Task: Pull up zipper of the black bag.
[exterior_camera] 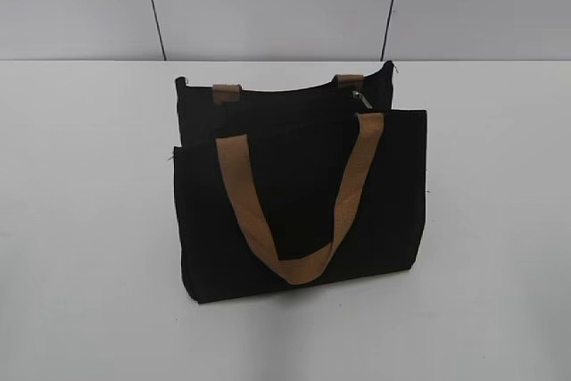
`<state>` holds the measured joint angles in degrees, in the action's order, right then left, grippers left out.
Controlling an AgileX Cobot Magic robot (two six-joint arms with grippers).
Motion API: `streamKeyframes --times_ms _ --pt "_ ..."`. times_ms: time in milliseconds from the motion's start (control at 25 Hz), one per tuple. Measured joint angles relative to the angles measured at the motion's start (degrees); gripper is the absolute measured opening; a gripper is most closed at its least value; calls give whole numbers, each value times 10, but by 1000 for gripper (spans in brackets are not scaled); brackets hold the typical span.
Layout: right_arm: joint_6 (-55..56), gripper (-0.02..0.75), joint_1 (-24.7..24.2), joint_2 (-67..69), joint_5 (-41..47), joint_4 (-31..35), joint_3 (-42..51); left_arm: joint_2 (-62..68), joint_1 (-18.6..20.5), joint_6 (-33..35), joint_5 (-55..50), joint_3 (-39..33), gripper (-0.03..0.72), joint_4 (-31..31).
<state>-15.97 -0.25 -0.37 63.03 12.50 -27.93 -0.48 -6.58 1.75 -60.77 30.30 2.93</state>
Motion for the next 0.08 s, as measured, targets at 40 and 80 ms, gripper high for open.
streamKeyframes --times_ms 40,80 --pt "0 412 0 0 0 0 0 0 0 0 0 0 338 0" --pt "0 412 0 0 0 0 0 0 0 0 0 0 328 0"
